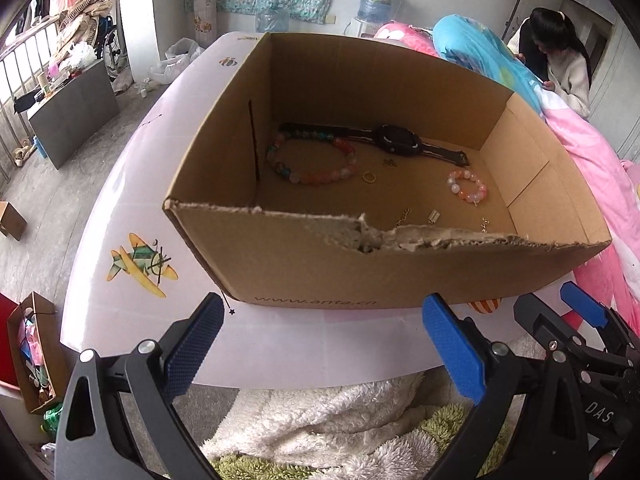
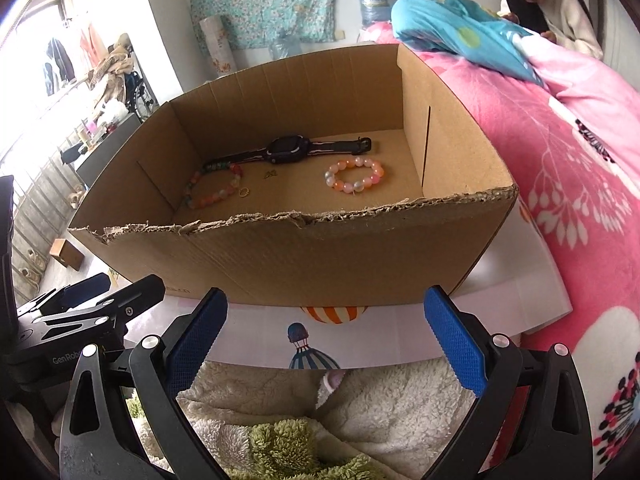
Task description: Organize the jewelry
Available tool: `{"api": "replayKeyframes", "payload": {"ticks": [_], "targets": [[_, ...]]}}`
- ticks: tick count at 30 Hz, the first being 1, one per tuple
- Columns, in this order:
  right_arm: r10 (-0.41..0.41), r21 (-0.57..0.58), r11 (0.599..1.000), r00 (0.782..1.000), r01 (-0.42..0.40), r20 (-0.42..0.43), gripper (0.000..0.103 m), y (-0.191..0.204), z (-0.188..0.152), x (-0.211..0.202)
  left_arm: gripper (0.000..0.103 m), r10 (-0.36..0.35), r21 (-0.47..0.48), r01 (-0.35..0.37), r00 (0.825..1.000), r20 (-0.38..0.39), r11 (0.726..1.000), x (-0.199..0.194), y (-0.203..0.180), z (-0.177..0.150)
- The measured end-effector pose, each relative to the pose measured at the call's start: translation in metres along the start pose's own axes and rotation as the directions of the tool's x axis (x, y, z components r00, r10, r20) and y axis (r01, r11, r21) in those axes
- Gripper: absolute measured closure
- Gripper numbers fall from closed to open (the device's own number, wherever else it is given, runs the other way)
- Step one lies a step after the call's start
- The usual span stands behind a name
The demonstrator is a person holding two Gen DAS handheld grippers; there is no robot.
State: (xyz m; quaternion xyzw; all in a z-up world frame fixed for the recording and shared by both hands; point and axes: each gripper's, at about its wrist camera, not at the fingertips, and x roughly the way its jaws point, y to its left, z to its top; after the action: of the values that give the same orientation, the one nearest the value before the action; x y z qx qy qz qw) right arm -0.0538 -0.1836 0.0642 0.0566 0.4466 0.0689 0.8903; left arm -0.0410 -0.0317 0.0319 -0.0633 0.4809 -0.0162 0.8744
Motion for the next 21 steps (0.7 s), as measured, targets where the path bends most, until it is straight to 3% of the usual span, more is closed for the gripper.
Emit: {"api": "replayKeyframes", "payload": {"ticks": [21], "targets": [[-0.002,0.009,1.000,1.000,0.002,-0.001,0.008,-0.0080,0.0014,0.0003,0.006,-0.004,0.024,0.004,1.000,-0.009,1.000,0.0027,-0.0081,0.0019]]}}
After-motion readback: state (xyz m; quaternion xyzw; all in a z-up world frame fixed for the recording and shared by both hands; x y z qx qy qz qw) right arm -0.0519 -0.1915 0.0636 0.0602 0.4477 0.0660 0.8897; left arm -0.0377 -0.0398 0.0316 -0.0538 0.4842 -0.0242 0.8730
